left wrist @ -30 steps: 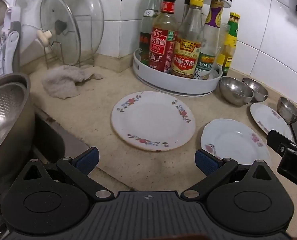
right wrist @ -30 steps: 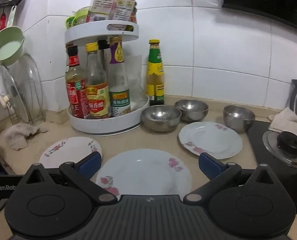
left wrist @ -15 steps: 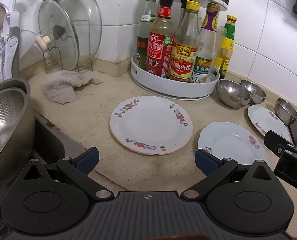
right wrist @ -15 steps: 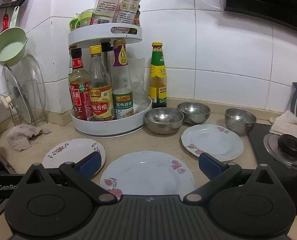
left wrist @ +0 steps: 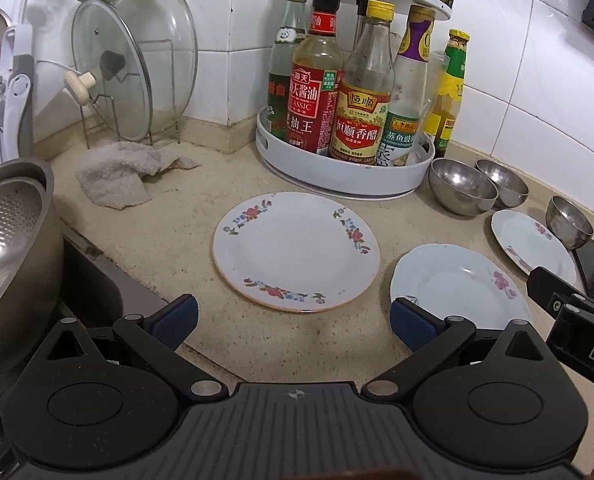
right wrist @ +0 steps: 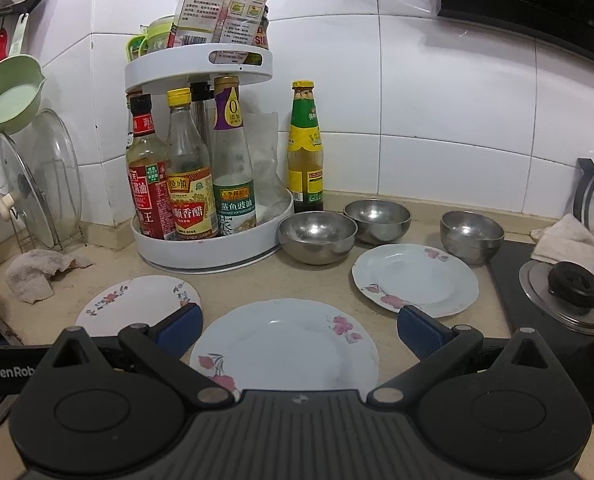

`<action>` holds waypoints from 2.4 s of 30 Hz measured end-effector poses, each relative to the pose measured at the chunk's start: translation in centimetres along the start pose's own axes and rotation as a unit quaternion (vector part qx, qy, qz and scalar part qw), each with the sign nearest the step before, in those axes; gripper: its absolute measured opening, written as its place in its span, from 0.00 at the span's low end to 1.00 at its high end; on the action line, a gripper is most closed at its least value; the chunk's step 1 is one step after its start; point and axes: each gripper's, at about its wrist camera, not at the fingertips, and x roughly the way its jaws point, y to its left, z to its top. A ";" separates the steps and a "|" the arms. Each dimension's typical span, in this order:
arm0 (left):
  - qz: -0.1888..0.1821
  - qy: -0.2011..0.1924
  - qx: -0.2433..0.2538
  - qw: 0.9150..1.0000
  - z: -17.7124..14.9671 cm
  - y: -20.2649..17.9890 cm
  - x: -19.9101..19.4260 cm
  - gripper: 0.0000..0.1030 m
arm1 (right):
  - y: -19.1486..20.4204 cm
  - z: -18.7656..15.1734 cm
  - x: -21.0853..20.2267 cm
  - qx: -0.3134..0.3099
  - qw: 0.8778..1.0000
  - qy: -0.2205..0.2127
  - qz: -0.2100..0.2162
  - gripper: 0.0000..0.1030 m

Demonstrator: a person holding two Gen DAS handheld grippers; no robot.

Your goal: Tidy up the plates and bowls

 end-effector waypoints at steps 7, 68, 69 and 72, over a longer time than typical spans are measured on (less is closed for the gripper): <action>-0.006 -0.001 0.003 1.000 0.2 -0.2 -0.1 1.00 | 0.2 0.2 0.2 -0.001 1.000 0.000 0.000 0.99; -0.007 -0.002 0.014 1.000 0.7 -1.4 0.5 1.00 | -0.1 0.5 0.6 0.014 1.000 0.008 -0.022 0.99; -0.007 -0.001 0.014 1.000 0.7 -1.4 0.6 1.00 | -0.1 0.4 0.6 0.015 1.000 0.009 -0.021 0.99; -0.005 0.002 0.013 1.000 0.7 -1.3 0.7 1.00 | 0.0 0.3 0.7 0.016 1.000 0.012 -0.020 0.99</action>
